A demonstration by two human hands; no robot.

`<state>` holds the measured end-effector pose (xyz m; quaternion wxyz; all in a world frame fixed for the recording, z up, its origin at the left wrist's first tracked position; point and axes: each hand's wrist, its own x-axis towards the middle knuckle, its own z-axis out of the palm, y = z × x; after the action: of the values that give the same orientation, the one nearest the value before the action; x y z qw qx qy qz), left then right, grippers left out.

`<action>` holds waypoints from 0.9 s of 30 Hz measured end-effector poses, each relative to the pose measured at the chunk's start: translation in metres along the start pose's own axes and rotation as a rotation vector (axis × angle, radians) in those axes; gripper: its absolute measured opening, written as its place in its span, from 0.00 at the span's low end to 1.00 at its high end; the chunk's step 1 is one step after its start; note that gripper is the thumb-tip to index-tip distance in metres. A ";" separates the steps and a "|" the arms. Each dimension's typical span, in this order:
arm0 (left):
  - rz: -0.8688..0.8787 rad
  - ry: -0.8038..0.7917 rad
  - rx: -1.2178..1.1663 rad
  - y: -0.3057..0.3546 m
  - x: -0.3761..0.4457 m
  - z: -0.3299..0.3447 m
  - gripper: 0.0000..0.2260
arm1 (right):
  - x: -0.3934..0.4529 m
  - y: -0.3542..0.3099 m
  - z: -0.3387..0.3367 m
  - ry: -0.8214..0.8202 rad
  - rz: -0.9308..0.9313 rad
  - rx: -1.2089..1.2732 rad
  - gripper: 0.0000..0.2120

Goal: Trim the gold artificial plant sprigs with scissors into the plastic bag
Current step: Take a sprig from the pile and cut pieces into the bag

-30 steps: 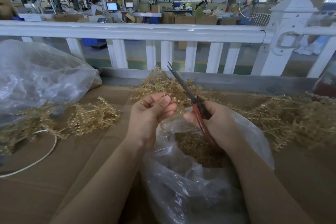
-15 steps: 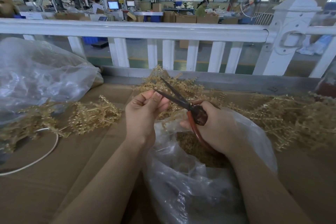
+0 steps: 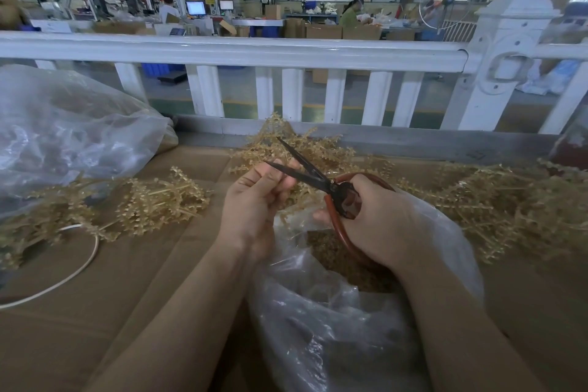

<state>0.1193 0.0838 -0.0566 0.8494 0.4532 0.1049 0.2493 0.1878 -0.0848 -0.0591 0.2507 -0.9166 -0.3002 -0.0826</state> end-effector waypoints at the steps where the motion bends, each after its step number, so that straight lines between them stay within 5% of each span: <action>1: -0.013 -0.011 -0.023 0.000 0.000 -0.001 0.04 | 0.000 0.000 -0.001 0.001 -0.005 -0.013 0.25; 27: -0.016 -0.047 -0.014 0.001 0.002 -0.002 0.06 | -0.001 -0.002 -0.008 -0.036 -0.039 -0.016 0.20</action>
<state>0.1197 0.0869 -0.0574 0.8567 0.4522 0.0868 0.2324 0.1858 -0.0883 -0.0519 0.2364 -0.9139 -0.3219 -0.0734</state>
